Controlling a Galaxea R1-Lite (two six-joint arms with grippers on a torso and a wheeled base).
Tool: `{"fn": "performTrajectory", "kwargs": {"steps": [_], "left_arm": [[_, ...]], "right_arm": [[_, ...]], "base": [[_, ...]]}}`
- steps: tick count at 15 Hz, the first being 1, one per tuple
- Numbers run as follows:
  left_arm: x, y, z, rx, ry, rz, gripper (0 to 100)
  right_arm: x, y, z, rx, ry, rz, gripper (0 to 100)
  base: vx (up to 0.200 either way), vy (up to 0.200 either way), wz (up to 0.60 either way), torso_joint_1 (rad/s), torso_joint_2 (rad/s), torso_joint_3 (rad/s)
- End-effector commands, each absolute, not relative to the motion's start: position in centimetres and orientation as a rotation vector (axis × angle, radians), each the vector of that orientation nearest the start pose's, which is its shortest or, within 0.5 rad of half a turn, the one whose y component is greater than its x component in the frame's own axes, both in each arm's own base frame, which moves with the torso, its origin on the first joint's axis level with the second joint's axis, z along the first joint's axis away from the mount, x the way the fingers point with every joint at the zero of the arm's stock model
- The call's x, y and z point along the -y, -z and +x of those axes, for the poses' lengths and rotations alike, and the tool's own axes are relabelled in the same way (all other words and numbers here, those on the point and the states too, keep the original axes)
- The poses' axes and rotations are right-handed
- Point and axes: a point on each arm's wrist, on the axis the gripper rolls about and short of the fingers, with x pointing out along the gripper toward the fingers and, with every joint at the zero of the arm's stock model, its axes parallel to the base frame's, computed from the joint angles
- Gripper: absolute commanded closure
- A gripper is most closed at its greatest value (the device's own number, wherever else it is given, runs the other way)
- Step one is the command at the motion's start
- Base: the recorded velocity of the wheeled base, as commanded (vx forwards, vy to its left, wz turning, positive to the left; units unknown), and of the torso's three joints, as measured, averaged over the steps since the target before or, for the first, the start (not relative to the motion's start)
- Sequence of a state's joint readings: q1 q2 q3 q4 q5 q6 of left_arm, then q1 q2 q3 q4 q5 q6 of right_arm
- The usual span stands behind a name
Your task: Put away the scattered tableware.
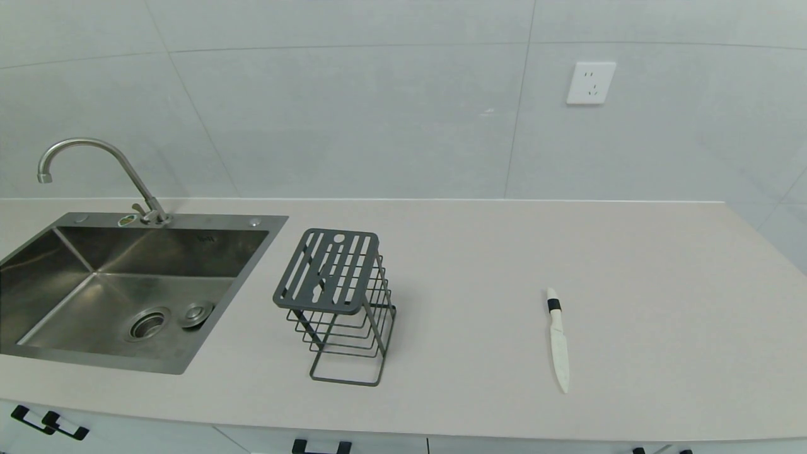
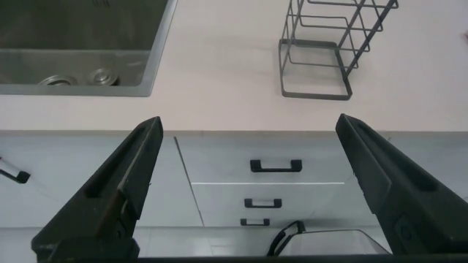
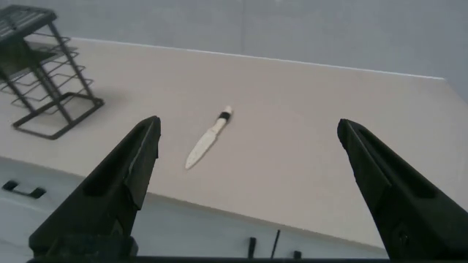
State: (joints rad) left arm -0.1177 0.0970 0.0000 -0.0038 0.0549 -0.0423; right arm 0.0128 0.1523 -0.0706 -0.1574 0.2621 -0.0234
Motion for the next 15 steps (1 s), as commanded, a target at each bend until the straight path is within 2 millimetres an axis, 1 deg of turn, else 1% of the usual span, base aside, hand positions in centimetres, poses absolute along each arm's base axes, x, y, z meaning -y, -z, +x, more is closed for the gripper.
{"fn": "performTrajectory", "kwargs": {"steps": [1,2,4,7,10,11,15], "left_arm": [[-0.3,-7.8,-1.5,-0.093,0.059,-0.035,0],[-0.3,-7.8,-1.5,-0.095,0.059,-0.035,0],[-0.3,-7.8,-1.5,-0.093,0.059,-0.035,0],[-0.3,-7.8,-1.5,-0.093,0.059,-0.033,0],[-0.3,-7.8,-1.5,-0.093,0.059,-0.033,0],[-0.3,-7.8,-1.5,-0.094,0.059,-0.033,0],[-0.3,-7.8,-1.5,-0.093,0.059,-0.035,0]], "right_arm": [[-0.7,-13.3,1.7,-0.140,-0.337,-0.001,0],[-0.8,-13.1,2.9,-0.223,-0.342,0.011,0],[-0.8,-12.9,3.8,-0.293,-0.341,0.021,0],[-0.8,-12.9,4.6,-0.338,-0.345,0.023,0],[-1.0,-13.9,6.3,-0.390,-0.372,0.029,0],[-1.2,-14.1,7.3,-0.427,-0.395,0.028,0],[-1.7,-13.9,9.9,-0.502,-0.442,-0.029,0]], "base": [[0.000,0.000,0.00,0.000,0.00,0.000],[0.000,0.000,0.00,0.000,0.00,0.000],[0.000,0.000,0.00,0.000,0.00,0.000],[0.000,0.000,0.00,0.000,0.00,0.000],[0.000,0.000,0.00,0.000,0.00,0.000],[0.000,0.000,0.00,0.000,0.00,0.000],[0.000,0.000,0.00,0.000,0.00,0.000]]}}
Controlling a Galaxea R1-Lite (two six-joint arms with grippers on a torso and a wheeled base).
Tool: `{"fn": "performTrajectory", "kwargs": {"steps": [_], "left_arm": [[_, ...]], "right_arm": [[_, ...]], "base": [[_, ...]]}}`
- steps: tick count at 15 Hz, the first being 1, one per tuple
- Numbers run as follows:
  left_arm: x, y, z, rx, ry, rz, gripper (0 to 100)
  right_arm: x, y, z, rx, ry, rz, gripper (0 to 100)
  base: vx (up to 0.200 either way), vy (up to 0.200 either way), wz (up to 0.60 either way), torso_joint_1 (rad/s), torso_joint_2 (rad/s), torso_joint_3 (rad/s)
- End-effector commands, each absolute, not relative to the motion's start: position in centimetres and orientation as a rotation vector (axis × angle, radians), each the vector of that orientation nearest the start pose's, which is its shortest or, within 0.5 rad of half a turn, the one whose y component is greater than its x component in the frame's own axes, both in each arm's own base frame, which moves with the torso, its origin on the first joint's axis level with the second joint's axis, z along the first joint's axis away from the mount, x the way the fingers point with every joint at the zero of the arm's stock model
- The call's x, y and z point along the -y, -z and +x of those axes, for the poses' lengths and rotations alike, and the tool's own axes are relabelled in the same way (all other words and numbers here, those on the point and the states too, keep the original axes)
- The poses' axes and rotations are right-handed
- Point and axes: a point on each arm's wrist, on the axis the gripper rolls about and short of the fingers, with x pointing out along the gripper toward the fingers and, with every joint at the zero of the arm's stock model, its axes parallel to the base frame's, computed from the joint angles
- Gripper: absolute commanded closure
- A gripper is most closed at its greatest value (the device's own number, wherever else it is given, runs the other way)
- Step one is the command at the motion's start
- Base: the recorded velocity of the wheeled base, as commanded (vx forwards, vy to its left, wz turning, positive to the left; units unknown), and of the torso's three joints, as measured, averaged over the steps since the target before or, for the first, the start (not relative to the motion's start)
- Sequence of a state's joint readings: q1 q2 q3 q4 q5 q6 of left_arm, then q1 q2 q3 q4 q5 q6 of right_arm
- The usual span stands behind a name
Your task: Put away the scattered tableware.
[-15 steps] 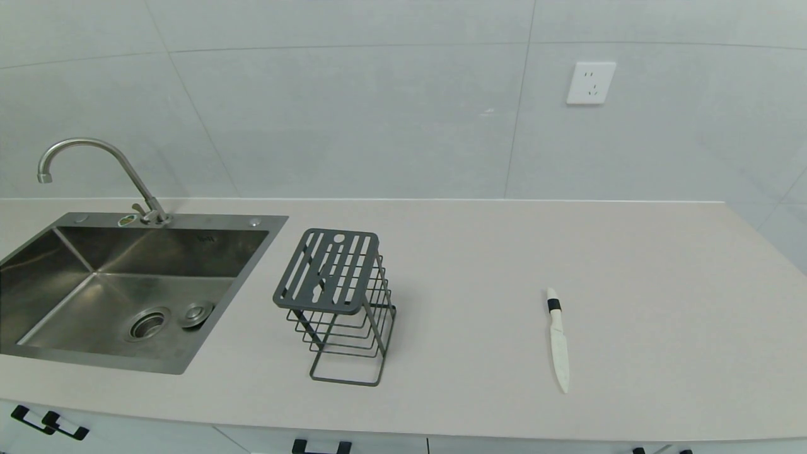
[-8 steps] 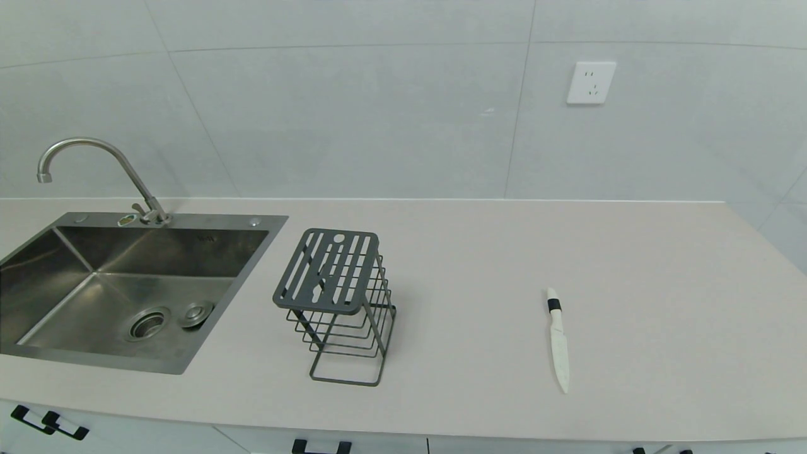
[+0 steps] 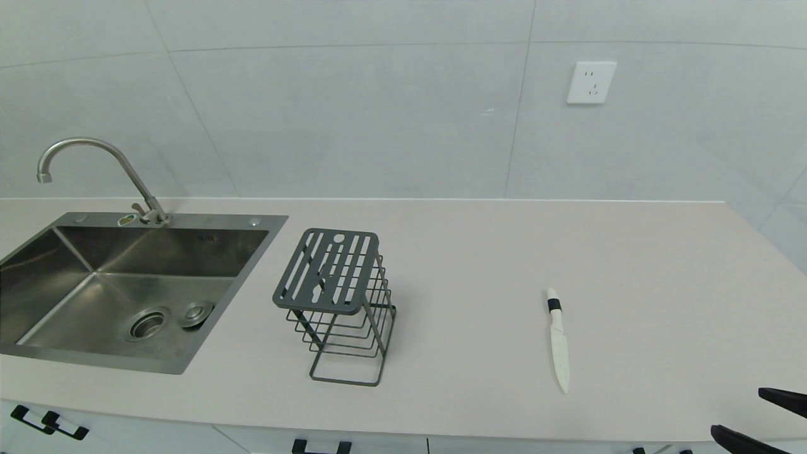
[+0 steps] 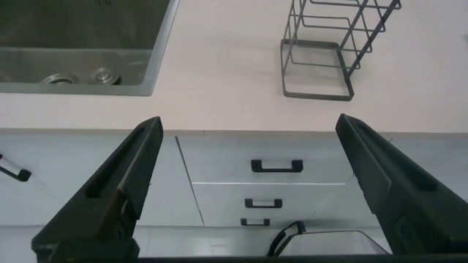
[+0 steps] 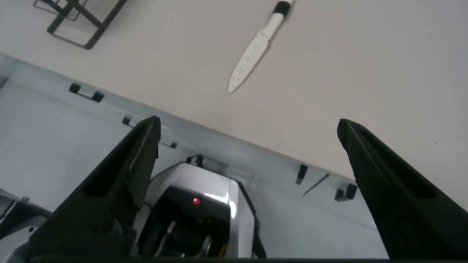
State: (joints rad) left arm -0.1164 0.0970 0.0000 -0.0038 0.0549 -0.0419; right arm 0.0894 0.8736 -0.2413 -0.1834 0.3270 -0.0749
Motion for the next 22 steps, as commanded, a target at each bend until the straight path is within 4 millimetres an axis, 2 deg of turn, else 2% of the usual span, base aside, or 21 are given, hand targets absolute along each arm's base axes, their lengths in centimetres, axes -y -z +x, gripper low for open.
{"fn": "performTrajectory", "kwargs": {"steps": [1,6,10,12,15,18,20,22], "left_arm": [[-0.3,-7.8,-1.5,-0.093,0.059,-0.035,0],[-0.3,-7.8,-1.5,-0.093,0.059,-0.035,0],[-0.3,-7.8,-1.5,-0.093,0.059,-0.035,0],[-0.3,-7.8,-1.5,-0.095,0.059,-0.035,0],[-0.3,-7.8,-1.5,-0.093,0.059,-0.035,0],[-0.3,-7.8,-1.5,-0.095,0.059,-0.035,0],[-0.3,-7.8,-1.5,-0.095,0.059,-0.035,0],[-0.3,-7.8,-1.5,-0.095,0.059,-0.035,0]], "right_arm": [[-1.8,-13.9,10.7,-0.500,-0.446,-0.047,0],[-2.8,-13.1,13.7,-0.561,-0.492,-0.068,0],[-3.6,-13.3,15.9,-0.592,-0.517,-0.068,0],[-4.5,-13.5,17.8,-0.610,-0.535,-0.053,0],[-6.4,-14.2,20.8,-0.604,-0.446,0.025,0],[-9.7,-13.5,24.4,-0.625,-0.246,0.118,0],[-10.4,-12.8,26.5,-0.633,-0.188,0.106,0],[-10.7,-12.4,27.5,-0.633,-0.137,0.091,0]], "base": [[0.000,0.000,0.00,0.000,0.00,0.000],[0.000,0.000,0.00,0.000,0.00,0.000],[0.000,0.000,0.00,0.000,0.00,0.000],[0.000,0.000,0.00,0.000,0.00,0.000],[0.000,0.000,0.00,0.000,0.00,0.000],[0.000,0.000,0.00,0.000,0.00,0.000],[0.000,0.000,0.00,0.000,0.00,0.000],[0.000,0.000,0.00,0.000,0.00,0.000]]}}
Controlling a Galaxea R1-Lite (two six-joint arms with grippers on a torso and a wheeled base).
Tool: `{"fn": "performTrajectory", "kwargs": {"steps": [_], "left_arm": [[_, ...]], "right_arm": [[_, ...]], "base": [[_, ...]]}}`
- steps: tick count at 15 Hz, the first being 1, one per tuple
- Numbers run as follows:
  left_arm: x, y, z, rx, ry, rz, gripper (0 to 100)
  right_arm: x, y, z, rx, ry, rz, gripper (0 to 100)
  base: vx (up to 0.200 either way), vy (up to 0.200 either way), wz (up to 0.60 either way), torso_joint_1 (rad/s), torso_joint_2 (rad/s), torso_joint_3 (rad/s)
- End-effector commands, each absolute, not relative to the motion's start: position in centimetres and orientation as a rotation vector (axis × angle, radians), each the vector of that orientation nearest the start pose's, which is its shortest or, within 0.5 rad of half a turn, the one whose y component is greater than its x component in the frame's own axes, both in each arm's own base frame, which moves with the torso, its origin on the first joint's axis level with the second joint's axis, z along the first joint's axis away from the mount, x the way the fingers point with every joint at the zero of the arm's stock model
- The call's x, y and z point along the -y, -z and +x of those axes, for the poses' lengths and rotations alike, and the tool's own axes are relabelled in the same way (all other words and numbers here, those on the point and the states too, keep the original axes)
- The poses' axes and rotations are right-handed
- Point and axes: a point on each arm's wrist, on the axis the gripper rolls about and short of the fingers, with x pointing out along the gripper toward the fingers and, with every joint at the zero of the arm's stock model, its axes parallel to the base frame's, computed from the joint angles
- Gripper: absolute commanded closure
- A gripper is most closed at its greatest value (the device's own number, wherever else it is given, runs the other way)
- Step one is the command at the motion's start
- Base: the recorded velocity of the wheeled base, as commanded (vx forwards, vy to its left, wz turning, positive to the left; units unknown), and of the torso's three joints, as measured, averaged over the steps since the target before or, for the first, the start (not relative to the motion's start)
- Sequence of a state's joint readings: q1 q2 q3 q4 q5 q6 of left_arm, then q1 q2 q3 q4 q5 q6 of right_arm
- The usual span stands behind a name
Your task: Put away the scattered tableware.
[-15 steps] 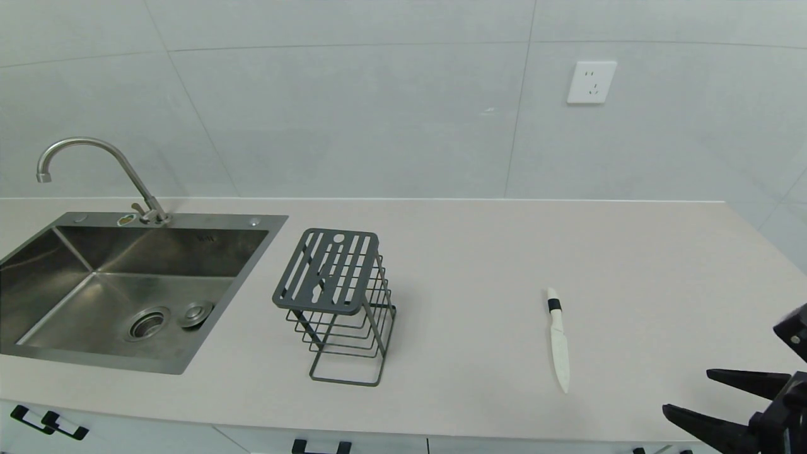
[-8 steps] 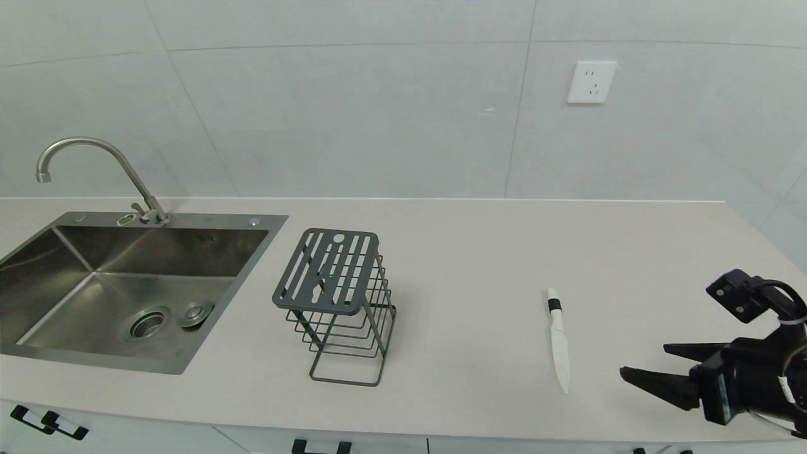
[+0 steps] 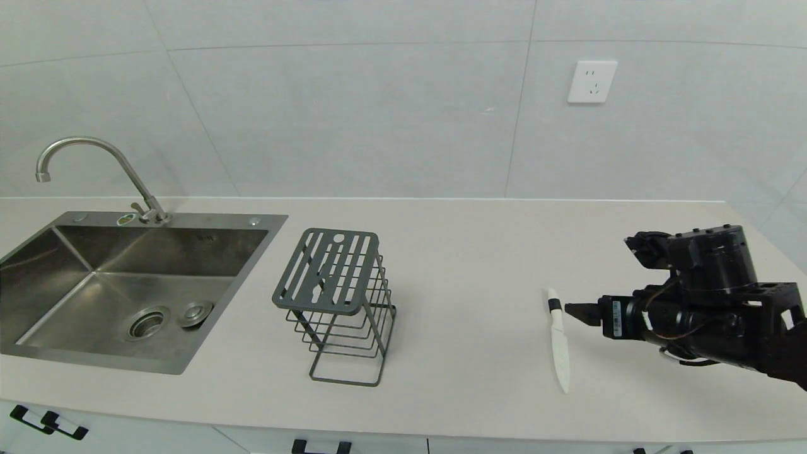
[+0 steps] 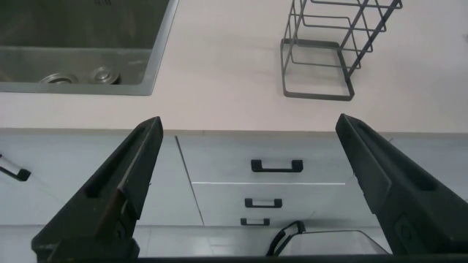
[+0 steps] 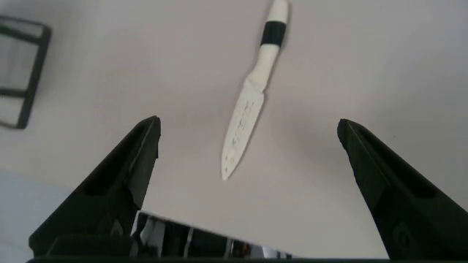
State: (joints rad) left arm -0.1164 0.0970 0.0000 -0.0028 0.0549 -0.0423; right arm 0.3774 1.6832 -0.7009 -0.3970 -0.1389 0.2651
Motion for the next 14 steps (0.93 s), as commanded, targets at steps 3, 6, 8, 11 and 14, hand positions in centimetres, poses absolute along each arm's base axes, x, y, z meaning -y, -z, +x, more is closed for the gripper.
{"fn": "performTrajectory", "kwargs": {"steps": [3,6,8,11,14], "left_arm": [[-0.3,-7.8,-1.5,-0.094,0.059,-0.033,0],[-0.3,-7.8,-1.5,-0.094,0.059,-0.033,0],[-0.3,-7.8,-1.5,-0.094,0.059,-0.033,0],[-0.3,-7.8,-1.5,-0.094,0.059,-0.033,0],[-0.3,-7.8,-1.5,-0.094,0.059,-0.032,0]], "right_arm": [[-11.7,-11.2,28.2,-0.664,-0.132,0.092,0],[-12.3,-9.6,29.4,-0.693,-0.055,0.127,0],[-12.5,-8.9,29.6,-0.711,-0.043,0.128,0],[-12.7,-7.5,30.1,-0.740,-0.036,0.114,0],[-13.7,-6.7,31.4,-0.729,-0.007,0.085,0]], "base": [[0.000,0.000,0.00,0.000,0.00,0.000],[0.000,0.000,0.00,0.000,0.00,0.000],[0.000,0.000,0.00,0.000,0.00,0.000],[0.000,0.000,0.00,0.000,0.00,0.000],[0.000,0.000,0.00,0.000,0.00,0.000]]}}
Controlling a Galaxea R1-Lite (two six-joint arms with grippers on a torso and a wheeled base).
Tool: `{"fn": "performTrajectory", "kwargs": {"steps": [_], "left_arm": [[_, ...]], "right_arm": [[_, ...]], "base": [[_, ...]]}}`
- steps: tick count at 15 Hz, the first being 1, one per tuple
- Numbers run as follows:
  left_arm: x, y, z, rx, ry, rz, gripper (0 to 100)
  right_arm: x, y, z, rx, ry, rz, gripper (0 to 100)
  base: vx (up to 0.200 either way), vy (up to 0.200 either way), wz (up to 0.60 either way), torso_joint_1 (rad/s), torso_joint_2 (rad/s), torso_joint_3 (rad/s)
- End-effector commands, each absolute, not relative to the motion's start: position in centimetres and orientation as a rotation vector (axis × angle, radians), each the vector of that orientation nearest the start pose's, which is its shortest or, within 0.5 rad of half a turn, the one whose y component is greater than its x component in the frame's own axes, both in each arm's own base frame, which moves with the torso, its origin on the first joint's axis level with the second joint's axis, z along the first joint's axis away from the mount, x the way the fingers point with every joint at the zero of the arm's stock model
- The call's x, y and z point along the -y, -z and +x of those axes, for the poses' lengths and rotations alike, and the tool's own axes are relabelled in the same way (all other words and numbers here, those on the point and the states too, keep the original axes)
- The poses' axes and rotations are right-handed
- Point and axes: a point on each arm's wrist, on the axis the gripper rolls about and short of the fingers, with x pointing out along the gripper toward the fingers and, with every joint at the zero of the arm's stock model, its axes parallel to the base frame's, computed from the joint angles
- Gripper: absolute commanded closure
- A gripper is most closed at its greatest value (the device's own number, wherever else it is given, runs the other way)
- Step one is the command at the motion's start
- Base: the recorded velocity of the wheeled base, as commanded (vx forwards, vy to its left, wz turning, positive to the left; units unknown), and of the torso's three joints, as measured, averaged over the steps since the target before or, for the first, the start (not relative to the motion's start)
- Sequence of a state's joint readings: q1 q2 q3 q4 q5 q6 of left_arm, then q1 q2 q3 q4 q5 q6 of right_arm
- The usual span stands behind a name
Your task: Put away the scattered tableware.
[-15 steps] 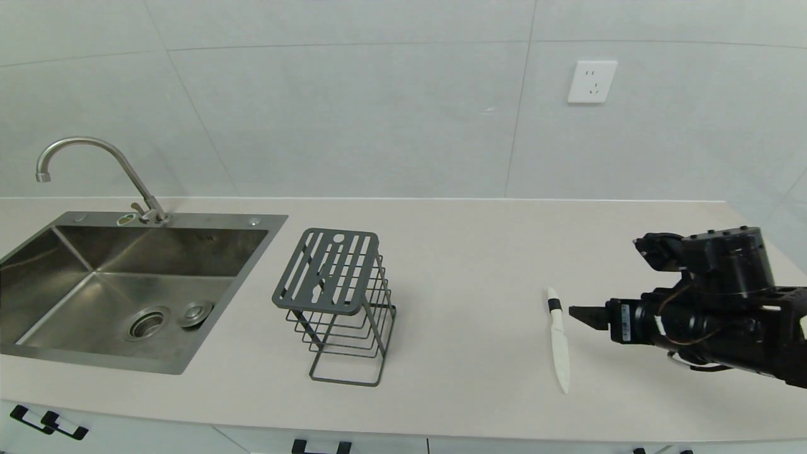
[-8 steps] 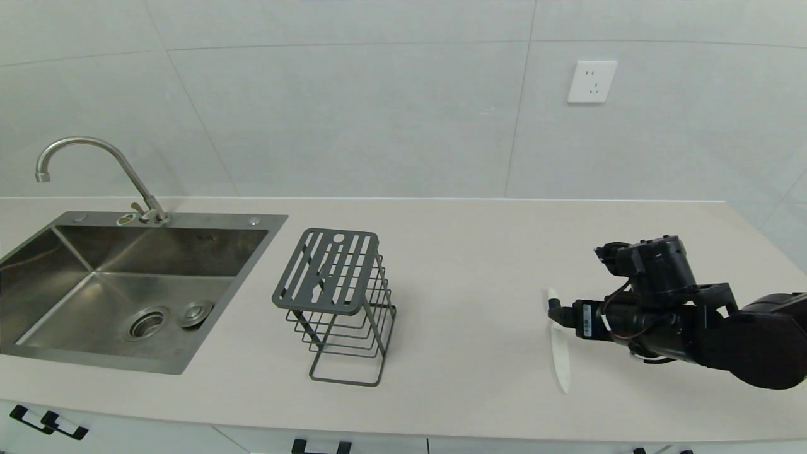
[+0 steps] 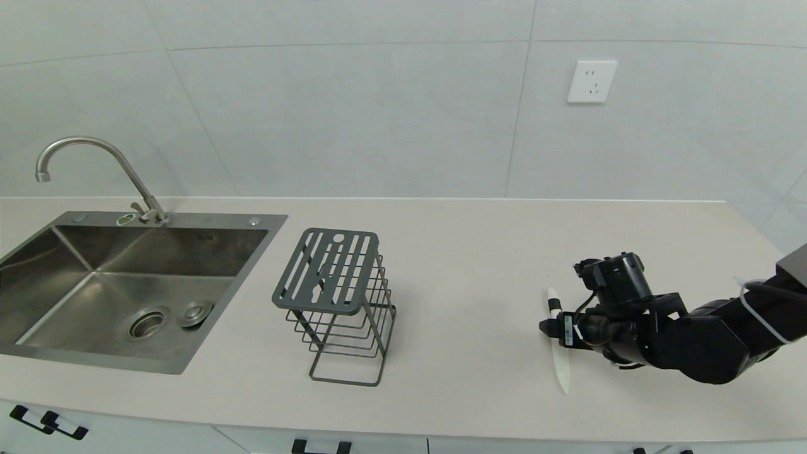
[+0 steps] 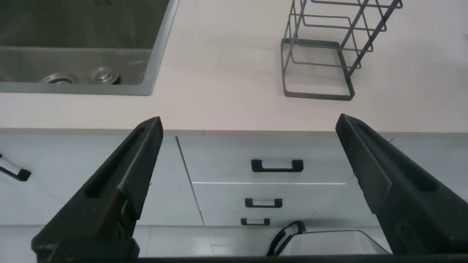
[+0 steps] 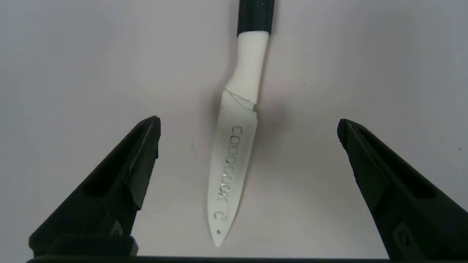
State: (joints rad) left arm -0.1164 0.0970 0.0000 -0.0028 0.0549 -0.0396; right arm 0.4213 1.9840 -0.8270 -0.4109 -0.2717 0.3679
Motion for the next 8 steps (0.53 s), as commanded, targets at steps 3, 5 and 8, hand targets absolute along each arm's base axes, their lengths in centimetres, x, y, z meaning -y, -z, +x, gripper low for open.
{"fn": "performTrajectory", "kwargs": {"steps": [3,5,8], "left_arm": [[-0.3,-7.8,-1.5,-0.094,0.059,-0.032,0],[-0.3,-7.8,-1.5,-0.094,0.059,-0.032,0],[-0.3,-7.8,-1.5,-0.094,0.059,-0.032,0]], "right_arm": [[-15.1,-6.4,32.4,-0.711,-0.018,0.075,0],[-15.5,-5.9,32.4,-0.721,-0.026,0.067,0],[-15.6,-5.6,32.8,-0.720,-0.013,0.063,0]], "base": [[0.000,0.000,0.00,0.000,0.00,0.000],[0.000,0.000,0.00,0.000,0.00,0.000],[0.000,0.000,0.00,0.000,0.00,0.000]]}}
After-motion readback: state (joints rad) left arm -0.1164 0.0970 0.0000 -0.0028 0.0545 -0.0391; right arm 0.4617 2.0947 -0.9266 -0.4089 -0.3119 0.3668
